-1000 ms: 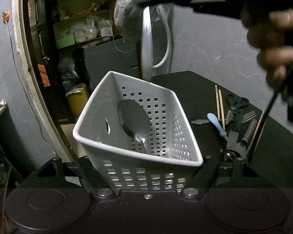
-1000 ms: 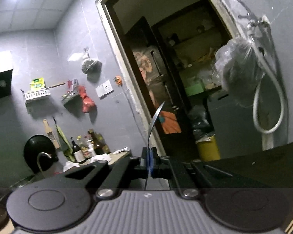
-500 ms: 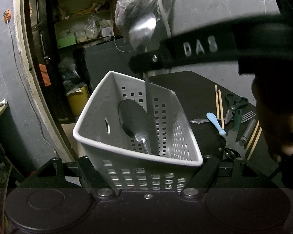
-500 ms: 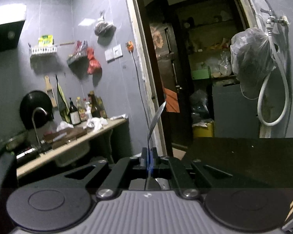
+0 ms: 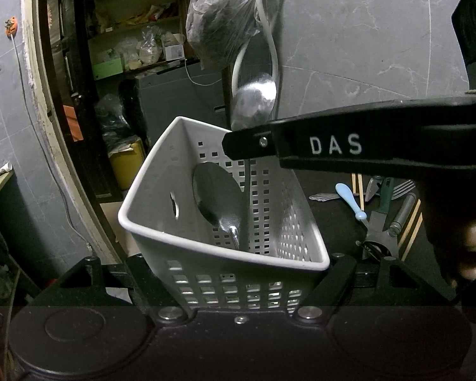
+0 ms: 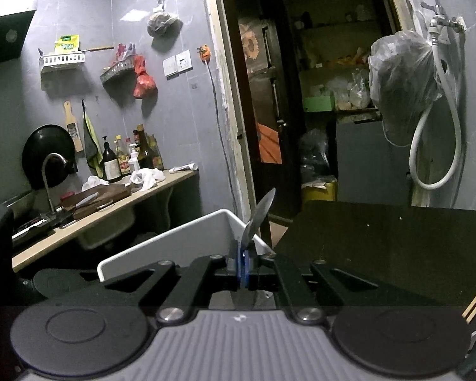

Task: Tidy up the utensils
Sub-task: 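Carry the metal spoon with the right gripper and drop it into the caddy, then move the right gripper to the utensils and grasp the light-blue handled spoon, then lift the light-blue spoon with the right gripper and lower it into the caddy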

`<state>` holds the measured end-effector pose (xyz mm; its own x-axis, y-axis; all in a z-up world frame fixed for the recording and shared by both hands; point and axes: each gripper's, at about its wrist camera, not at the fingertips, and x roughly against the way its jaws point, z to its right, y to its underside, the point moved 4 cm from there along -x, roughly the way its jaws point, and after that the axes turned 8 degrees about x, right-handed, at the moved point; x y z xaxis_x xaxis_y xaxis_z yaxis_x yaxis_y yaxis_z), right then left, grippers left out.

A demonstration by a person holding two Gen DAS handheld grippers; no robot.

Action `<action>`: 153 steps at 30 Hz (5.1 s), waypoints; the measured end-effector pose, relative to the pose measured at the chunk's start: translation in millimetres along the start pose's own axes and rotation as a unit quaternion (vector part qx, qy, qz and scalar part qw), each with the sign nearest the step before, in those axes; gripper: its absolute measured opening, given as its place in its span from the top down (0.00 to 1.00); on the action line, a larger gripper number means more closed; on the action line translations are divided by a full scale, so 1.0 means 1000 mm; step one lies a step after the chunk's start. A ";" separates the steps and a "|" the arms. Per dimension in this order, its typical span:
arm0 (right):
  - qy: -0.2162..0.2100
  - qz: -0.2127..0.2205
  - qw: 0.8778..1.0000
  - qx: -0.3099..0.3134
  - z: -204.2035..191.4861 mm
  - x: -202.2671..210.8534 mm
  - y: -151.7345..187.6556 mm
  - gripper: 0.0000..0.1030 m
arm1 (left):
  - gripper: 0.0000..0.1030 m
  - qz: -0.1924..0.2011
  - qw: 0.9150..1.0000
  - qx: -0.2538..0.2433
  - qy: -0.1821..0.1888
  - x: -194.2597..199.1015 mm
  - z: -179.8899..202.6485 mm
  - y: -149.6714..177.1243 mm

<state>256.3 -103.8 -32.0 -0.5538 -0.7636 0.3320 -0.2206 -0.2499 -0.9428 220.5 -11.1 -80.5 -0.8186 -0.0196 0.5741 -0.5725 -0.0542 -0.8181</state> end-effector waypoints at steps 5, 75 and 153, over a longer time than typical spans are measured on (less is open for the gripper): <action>0.001 -0.007 1.000 -0.001 0.001 -0.001 0.001 0.94 | 0.24 0.000 1.000 0.000 0.000 0.000 0.000 0.000; 0.157 -0.210 0.958 -0.119 0.130 -0.015 0.100 0.06 | 0.24 -0.007 1.000 -0.003 -0.009 0.003 0.001 0.002; 0.119 -0.079 0.979 -0.145 0.115 0.042 0.007 0.84 | 0.24 -0.005 1.000 -0.005 -0.008 0.005 0.006 0.002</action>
<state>324.0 -206.5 -28.0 -0.6581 -0.5606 0.5026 -0.5182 -0.1470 -0.8425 215.6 -17.2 -78.7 -0.8117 -0.0354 0.5830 -0.5816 -0.0443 -0.8123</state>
